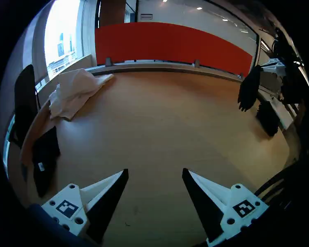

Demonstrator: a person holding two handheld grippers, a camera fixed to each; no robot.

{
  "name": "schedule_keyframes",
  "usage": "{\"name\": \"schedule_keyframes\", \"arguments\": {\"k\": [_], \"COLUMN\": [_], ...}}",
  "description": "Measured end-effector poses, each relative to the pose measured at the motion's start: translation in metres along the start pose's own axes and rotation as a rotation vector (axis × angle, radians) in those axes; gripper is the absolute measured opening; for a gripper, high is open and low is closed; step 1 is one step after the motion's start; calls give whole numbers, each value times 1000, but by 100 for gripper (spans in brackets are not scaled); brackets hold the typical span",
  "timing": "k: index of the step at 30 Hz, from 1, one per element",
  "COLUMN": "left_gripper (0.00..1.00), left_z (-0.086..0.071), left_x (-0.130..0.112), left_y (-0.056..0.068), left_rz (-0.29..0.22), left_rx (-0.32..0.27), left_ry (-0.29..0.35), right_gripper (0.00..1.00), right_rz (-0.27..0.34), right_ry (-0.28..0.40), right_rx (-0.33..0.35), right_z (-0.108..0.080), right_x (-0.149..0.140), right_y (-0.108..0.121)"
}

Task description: Fold towel

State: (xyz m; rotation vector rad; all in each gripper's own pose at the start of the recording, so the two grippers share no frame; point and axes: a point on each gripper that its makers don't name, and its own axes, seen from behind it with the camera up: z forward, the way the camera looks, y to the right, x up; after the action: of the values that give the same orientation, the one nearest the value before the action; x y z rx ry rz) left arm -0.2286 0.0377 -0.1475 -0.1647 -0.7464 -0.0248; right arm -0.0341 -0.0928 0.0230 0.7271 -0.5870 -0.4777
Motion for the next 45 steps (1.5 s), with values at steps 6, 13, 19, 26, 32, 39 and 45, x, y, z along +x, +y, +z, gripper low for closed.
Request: {"name": "schedule_keyframes", "arguments": {"k": [6, 13, 19, 26, 32, 39, 45], "left_gripper": [97, 97, 97, 97, 97, 97, 97], "left_z": [-1, 0, 0, 1, 2, 4, 5], "left_x": [1, 1, 1, 3, 4, 4, 5], "left_y": [-1, -1, -1, 0, 3, 6, 8], "left_rz": [-2, -4, 1, 6, 13, 18, 25], "left_rx": [8, 14, 20, 22, 24, 26, 26], "left_ry": [-1, -6, -12, -15, -19, -25, -28], "right_gripper": [4, 4, 4, 4, 4, 4, 4], "right_rz": [17, 46, 78, 101, 119, 132, 149], "right_ry": [-16, -42, -66, -109, -142, -169, -188], "right_rx": [-37, -81, -115, -164, -202, -233, -241], "right_z": [-18, -34, -46, -61, -72, -82, -87], "right_x": [-11, -29, -46, -71, -90, -106, -118], "right_y": [32, 68, 98, 135, 162, 184, 194]}}
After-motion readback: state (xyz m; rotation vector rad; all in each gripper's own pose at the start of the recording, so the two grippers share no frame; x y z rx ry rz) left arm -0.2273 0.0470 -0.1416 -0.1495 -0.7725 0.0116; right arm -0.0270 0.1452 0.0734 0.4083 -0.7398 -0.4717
